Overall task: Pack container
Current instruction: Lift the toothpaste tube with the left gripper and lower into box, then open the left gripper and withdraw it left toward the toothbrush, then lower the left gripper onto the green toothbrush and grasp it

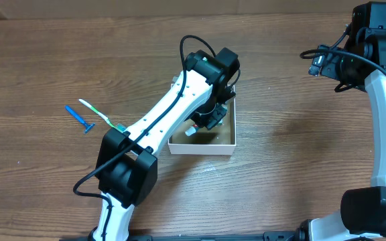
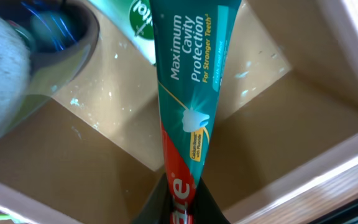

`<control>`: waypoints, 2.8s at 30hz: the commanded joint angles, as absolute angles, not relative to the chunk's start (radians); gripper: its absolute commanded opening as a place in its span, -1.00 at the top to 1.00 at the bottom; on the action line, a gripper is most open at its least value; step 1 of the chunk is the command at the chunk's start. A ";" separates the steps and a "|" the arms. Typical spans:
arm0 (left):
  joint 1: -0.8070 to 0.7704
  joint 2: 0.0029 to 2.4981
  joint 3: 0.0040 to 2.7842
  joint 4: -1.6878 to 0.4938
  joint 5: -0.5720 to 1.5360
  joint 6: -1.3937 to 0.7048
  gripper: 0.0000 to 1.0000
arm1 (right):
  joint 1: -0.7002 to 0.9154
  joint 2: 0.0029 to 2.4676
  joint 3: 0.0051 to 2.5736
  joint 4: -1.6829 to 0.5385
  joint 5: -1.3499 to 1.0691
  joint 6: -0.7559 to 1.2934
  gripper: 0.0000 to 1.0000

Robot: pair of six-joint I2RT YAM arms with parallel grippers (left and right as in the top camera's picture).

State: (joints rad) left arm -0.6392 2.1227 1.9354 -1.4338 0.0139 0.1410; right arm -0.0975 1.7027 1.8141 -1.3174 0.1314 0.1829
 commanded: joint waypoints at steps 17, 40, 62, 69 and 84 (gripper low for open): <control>-0.636 2.094 1.999 -1.454 0.137 0.345 0.03 | -0.102 1.683 1.837 -1.311 0.138 0.182 -1.00; -0.217 1.916 2.416 -1.690 -0.070 -0.224 -0.14 | -0.102 1.683 1.837 -1.312 0.138 0.182 -1.00; 0.061 1.739 1.460 -1.103 -0.131 -0.540 -0.50 | -0.102 1.683 1.837 -1.312 0.138 0.182 -1.00; 0.091 1.741 1.330 -0.913 -0.130 -0.686 -0.56 | -0.102 1.683 1.837 -1.312 0.138 0.182 -1.00; 0.091 1.869 1.213 -0.749 -0.049 -0.711 -0.47 | -0.102 1.683 1.837 -1.312 0.138 0.182 -1.00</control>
